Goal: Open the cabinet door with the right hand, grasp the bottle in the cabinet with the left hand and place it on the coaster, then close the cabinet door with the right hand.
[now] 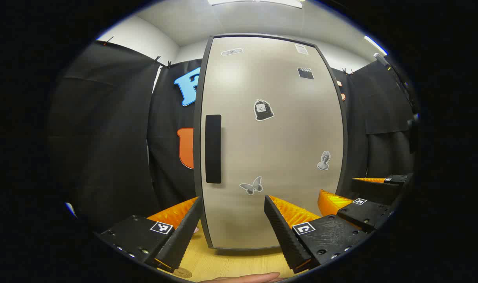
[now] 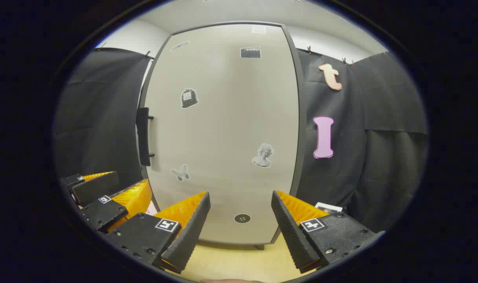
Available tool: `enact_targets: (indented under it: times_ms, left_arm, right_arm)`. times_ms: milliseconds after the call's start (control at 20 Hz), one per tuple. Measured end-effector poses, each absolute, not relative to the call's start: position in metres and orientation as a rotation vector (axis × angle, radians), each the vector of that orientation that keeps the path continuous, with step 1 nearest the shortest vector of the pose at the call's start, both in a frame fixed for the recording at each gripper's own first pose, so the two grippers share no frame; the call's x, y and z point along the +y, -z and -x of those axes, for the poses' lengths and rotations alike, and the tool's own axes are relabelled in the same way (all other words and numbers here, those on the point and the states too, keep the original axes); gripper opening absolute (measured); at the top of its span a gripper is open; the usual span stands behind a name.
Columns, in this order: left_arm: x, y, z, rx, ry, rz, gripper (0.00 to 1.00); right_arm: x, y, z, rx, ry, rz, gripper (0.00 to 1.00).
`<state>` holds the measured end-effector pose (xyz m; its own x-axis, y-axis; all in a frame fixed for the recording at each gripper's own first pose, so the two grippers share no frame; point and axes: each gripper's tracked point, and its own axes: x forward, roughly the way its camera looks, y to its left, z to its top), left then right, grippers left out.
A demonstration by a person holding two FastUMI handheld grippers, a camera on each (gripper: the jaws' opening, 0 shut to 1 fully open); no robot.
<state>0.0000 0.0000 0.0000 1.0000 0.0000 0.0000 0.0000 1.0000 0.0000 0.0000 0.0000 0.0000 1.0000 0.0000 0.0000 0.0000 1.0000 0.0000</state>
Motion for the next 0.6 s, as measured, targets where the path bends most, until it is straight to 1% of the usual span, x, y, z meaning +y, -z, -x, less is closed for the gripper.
enact_targets:
  times_ms: [600]
  left_arm:
    - [0.0077, 0.0060, 0.0016, 0.020, -0.020, 0.013, 0.95]
  right_arm:
    - [0.0060, 0.0045, -0.0039, 0.022, -0.019, -0.002, 0.98]
